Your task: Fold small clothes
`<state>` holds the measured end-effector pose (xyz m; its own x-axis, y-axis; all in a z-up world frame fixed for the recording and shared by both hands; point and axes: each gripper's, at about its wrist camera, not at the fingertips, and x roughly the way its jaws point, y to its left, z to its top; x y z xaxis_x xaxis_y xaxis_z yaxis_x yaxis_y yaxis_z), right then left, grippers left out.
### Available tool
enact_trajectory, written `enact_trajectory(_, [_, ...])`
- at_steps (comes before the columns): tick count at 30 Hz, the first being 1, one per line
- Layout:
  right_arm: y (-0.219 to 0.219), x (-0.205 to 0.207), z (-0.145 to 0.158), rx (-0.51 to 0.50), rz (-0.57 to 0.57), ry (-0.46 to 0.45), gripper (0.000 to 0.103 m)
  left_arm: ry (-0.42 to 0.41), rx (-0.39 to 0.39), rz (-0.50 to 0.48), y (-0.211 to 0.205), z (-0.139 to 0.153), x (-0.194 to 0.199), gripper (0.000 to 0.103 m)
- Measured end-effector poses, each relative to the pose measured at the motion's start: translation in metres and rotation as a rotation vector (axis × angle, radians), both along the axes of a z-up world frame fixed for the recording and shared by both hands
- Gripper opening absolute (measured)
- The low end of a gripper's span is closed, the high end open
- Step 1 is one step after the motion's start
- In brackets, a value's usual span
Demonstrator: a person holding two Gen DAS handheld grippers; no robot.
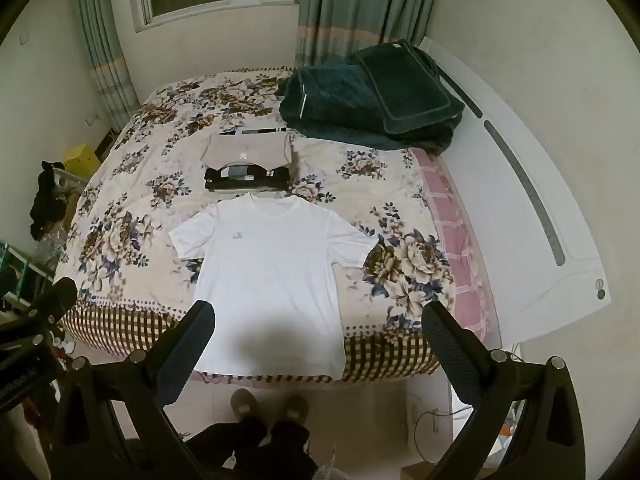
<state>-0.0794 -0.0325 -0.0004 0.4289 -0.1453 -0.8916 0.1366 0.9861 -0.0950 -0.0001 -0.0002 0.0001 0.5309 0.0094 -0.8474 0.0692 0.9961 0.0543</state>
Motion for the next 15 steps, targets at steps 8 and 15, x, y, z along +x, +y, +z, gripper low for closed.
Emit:
enact_trajectory(8, [-0.0025,0.0005,0.0022,0.003,-0.004,-0.002,0.103,-0.004,-0.005,-0.001,0.0001,0.0001,-0.0002,0.103])
enact_trajectory(15, [0.0006,-0.0059,0.0014,0.008,-0.005,-0.009,0.103,-0.005,-0.011,-0.003,0.0003,0.0002,-0.0003,0.103])
